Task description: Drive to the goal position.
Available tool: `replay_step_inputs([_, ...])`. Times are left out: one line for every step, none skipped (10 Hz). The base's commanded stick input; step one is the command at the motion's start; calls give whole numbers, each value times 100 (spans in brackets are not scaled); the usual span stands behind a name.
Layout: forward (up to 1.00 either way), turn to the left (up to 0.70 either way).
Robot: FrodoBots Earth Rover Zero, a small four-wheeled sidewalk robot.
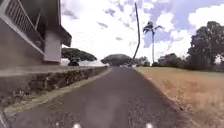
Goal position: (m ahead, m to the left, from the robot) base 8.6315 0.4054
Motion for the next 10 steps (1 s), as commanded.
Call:
replay_step_inputs([70, 0])
replay_step_inputs([70, 0])
replay_step_inputs([70, 0])
replay_step_inputs([70, 0])
replay_step_inputs([70, 0])
replay_step_inputs([70, 0])
replay_step_inputs([70, 0])
replay_step_inputs([70, 0])
replay_step_inputs([70, 0])
replay_step_inputs([70, 0])
